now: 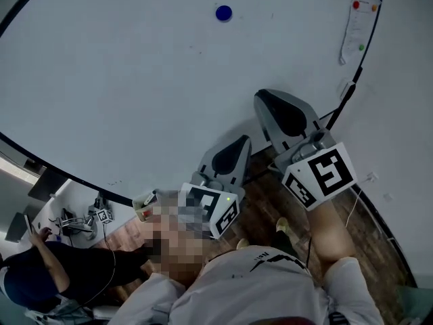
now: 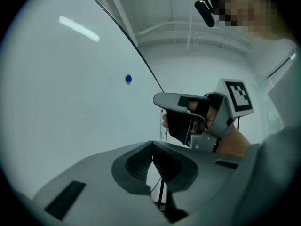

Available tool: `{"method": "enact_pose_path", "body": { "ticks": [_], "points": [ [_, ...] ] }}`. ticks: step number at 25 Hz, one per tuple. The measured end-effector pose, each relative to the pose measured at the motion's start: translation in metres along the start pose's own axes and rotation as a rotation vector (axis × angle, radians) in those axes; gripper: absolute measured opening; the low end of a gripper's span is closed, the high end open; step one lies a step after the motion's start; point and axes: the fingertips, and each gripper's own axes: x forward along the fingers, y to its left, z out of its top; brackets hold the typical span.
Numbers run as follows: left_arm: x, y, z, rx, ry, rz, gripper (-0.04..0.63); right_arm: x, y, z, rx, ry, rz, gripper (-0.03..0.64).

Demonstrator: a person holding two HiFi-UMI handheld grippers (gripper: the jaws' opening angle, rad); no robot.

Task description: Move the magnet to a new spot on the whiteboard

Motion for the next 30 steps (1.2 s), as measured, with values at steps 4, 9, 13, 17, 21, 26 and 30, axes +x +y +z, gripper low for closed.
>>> {"method": "enact_pose_path", "body": {
  "ticks": [4,9,13,17,21,26,30],
  "points": [
    [0.017,0.013,0.01,0.012,-0.032,0.074,0.012,0.023,-0.016,0.008,-0.021,-0.019,0.057,0.047],
    [0.029,0.023,0.021,0.021,-0.053,0.146,0.012,0.051,-0.035,0.032,-0.1,-0.055,0.081,0.084],
    [0.032,0.03,0.024,0.033,-0.054,0.173,0.012,0.077,-0.041,0.049,-0.195,-0.08,0.064,0.104],
    [0.031,0.035,0.02,0.039,-0.039,0.164,0.012,0.099,-0.038,0.059,-0.268,-0.082,0.031,0.13],
    [0.026,0.035,0.015,0.032,-0.031,0.141,0.012,0.114,-0.043,0.06,-0.293,-0.065,-0.023,0.143],
    [0.023,0.037,0.013,0.021,-0.029,0.12,0.012,0.123,-0.044,0.062,-0.328,-0.046,-0.046,0.144],
    [0.022,0.037,0.012,0.008,-0.033,0.108,0.012,0.13,-0.043,0.061,-0.368,-0.024,-0.064,0.144]
  ]
}}
